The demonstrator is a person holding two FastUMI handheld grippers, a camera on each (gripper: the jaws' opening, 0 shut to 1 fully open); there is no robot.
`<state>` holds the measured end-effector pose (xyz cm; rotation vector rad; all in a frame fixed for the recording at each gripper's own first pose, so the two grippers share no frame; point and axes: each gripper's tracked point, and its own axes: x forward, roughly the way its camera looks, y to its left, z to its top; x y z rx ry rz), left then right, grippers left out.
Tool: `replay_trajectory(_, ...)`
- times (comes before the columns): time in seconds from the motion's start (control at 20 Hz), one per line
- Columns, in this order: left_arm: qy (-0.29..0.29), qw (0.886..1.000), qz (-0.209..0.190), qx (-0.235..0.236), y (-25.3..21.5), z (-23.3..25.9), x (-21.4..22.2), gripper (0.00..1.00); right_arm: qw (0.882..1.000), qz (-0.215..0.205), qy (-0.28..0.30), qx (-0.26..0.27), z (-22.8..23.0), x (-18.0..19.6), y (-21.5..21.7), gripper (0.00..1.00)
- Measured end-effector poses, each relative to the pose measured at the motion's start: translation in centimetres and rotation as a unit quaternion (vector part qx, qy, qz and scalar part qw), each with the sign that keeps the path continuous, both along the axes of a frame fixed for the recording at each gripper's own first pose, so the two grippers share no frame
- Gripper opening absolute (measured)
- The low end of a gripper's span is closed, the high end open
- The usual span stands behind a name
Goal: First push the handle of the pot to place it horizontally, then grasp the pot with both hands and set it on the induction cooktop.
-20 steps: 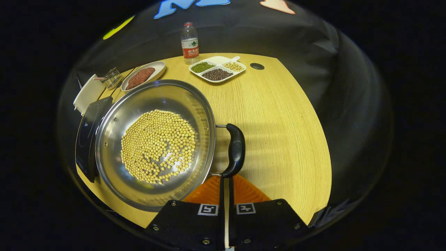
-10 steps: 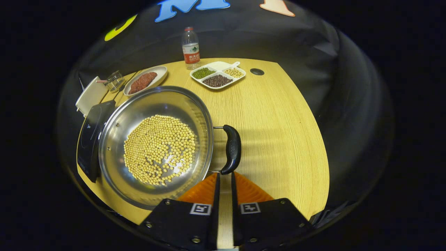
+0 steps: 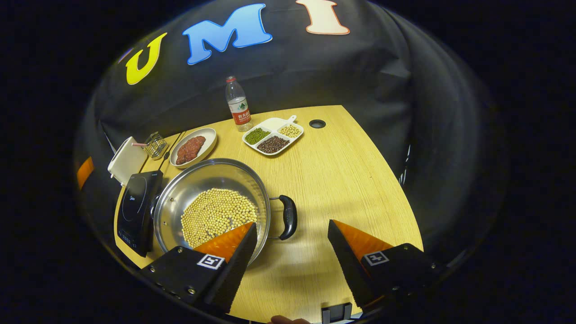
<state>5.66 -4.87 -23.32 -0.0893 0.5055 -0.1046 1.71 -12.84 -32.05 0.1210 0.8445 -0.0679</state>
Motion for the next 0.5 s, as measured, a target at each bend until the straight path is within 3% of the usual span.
replay_trajectory(0.5, 0.115, 0.992, -0.046, 0.008, -4.0, -12.6, 1.4, 0.97, 1.000, 0.014, 0.021, -0.001, -3.6, 2.5, 0.5, 0.96)
